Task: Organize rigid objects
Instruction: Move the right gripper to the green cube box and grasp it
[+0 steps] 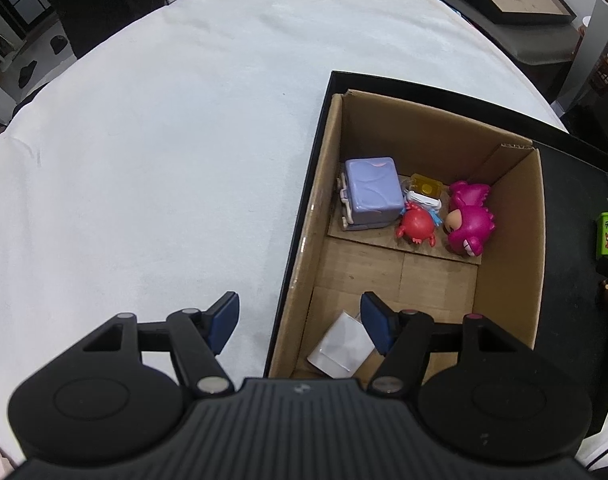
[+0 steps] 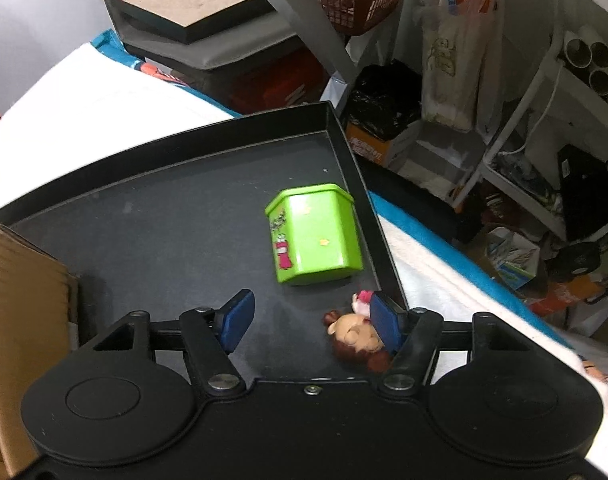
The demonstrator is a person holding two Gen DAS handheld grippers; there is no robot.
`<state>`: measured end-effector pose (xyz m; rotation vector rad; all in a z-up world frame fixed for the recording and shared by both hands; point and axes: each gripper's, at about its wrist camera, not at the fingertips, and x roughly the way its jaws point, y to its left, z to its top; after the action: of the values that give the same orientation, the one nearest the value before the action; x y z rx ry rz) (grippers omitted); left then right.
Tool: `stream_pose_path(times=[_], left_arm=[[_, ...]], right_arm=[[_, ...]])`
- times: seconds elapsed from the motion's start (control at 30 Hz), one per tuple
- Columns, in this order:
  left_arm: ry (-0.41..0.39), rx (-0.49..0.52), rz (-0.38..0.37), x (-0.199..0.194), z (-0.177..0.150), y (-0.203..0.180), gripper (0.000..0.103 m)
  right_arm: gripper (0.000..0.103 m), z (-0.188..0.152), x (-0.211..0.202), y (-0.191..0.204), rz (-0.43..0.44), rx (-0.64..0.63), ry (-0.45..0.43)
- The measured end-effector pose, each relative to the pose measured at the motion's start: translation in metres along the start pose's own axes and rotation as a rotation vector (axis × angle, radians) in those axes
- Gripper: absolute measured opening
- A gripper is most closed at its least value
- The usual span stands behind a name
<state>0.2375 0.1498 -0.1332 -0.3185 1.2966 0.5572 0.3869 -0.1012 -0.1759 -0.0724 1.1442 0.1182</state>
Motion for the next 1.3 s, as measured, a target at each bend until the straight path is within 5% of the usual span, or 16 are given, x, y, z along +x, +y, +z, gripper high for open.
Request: stream_pose_path(times=[0.33,0.43,0.5,0.67,0.77,0.9,1.17,1.3], left_arm=[[0.001,-0.013,-0.031,0.0,-0.001,0.006,0.065],[-0.001,-0.02,-0.039,0.0,-0.002,0.009,0.065],[0.005,-0.028,-0.044,0.001,-0.004,0.012,0.065],[0.007,-0.029,-0.064,0.0,-0.006,0.017,0.065],[-0.002,-0.036,-0.078,-0.002,-0.007,0.021,0.065],[0.0,-0.022,-0.094,0.0,-0.01,0.021,0.065],[0.003,-0.034,-0.085,0.002,-0.008,0.033,0.065],[0.009,-0.053,-0.073,0.005,-0.005,0.038,0.065]], right_arm=[[0.049,0.002,0.021,-0.007,-0.038,-0.016,0.06],[0.035,-0.001,0.023,-0.011,-0.035,0.001,0.064],[0.015,-0.003,0.02,-0.012,-0.024,0.02,0.069],[0.008,-0.008,0.012,-0.011,-0.004,0.047,0.078],[0.018,-0.008,0.009,-0.012,0.023,0.086,0.093],[0.06,-0.008,-0.004,0.003,-0.027,0.039,0.056],[0.077,0.001,-0.005,0.022,-0.067,0.072,0.036],[0.078,0.011,0.001,0.03,-0.082,0.051,0.031]])
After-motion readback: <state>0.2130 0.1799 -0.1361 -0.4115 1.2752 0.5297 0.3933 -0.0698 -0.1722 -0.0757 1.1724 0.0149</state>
